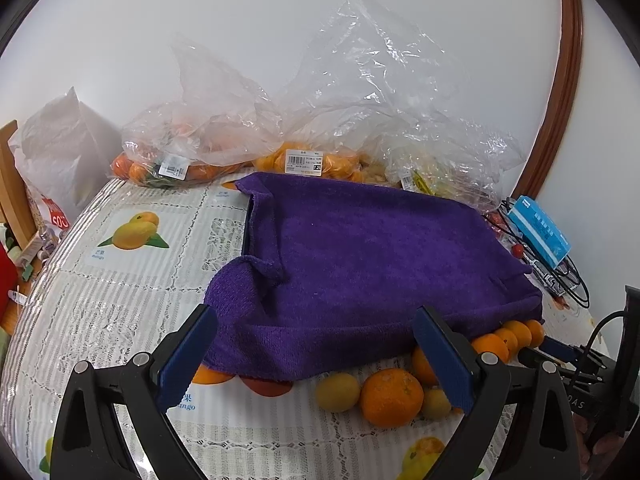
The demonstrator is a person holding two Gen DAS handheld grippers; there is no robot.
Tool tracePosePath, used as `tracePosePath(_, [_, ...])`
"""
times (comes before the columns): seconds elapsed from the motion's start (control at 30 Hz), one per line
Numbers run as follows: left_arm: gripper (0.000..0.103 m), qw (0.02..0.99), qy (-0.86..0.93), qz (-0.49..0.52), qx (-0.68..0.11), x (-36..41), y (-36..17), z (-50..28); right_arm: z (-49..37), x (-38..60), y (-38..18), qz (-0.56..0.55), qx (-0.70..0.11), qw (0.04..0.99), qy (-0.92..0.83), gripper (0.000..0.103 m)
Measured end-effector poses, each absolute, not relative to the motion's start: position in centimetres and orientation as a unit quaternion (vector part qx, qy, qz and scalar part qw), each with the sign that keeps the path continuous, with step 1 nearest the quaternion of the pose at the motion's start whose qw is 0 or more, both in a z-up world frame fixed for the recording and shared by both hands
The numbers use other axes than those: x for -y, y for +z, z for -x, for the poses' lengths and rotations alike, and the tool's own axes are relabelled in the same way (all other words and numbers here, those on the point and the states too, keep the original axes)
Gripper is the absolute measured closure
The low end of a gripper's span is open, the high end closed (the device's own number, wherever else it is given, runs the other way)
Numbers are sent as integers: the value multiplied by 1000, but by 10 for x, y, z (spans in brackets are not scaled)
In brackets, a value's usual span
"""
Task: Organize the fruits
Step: 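Move the right tool toward the row of oranges in front of the towel, then close the right tool on an orange while the left tool approaches a small yellow-green fruit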
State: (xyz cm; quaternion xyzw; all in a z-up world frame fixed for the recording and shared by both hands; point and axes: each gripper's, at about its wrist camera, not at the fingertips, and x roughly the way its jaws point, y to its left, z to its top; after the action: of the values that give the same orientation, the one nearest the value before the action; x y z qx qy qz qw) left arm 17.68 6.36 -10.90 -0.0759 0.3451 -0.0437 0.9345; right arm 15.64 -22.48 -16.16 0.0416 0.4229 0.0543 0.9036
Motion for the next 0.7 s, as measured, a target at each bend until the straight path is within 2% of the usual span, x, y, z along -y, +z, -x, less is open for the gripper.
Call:
tracePosePath(0.07, [5,934,-44,77,-346,-64,-109,-177,-156,225,-162,-41,-424,903,53,51])
tracePosePath(0.13, [5,934,-44,77,-345,-65,-109,-177,-156,226,-162,-44,-425,903,52,61])
tracePosePath(0.2, [5,934,-45,78,-345,-65,-109,-176,-157,227,-164,-46,-429,901,49,77])
tracePosePath(0.27, [5,935,-45,78,-343,-65,-108,-176,-158,229,-166,-50,-435,898,47,83])
tracePosePath(0.7, [5,935,-44,83,-343,-67,-108,-175,-159,227,-167,-50,-437,897,52,80])
